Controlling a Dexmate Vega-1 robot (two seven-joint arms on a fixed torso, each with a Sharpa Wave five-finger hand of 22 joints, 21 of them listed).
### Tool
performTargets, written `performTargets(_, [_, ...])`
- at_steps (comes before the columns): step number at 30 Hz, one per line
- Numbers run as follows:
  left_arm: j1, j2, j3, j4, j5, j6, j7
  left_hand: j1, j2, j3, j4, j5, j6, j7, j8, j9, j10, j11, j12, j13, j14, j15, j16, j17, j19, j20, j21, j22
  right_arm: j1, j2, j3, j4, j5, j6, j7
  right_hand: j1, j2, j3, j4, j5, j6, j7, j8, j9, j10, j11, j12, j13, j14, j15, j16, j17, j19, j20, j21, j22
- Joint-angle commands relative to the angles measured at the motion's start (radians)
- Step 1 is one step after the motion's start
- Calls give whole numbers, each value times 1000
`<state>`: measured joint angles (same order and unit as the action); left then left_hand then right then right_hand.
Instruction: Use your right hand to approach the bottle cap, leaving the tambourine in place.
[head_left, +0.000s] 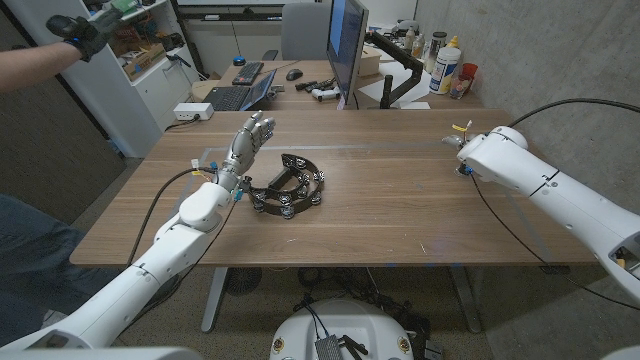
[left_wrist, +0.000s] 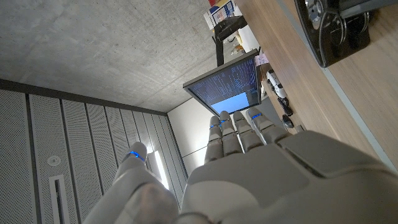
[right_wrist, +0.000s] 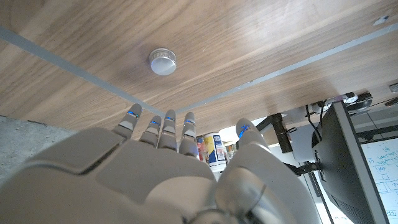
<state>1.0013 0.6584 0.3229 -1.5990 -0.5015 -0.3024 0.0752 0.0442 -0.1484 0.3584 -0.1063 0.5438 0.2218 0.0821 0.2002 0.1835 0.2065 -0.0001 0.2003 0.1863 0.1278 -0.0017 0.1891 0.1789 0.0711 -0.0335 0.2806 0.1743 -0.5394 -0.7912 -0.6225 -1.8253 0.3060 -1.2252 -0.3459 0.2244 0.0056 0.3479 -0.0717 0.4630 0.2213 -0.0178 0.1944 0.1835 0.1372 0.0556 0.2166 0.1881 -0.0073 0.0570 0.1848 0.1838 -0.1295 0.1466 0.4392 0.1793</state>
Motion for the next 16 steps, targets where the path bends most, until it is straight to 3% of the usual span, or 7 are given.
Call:
performTargets(1, [-17, 7, 2, 31, 4, -16, -21, 8, 4, -3, -1, 5, 10, -2, 6, 6, 10, -3, 5, 2, 7, 1, 5, 3, 7, -28, -6, 4, 18, 31, -19, 39, -14, 2, -13, 2, -3, 2, -6, 5, -8, 0, -1, 6, -5, -2, 3, 5, 3, 6, 4, 3, 1, 9, -1, 2])
performTargets(16, [-40, -4, 13, 58, -10, -28, -52, 9, 5, -6, -2, 7, 13, 0, 6, 6, 9, -3, 4, 2, 6, 1, 4, 3, 4, -24, -12, 5, 29, 64, -23, 66, -16, -8, -23, 2, -3, 1, -7, 6, -8, 0, 0, 6, -3, -1, 4, 6, 8, 6, 7, 3, 5, 8, -5, 2])
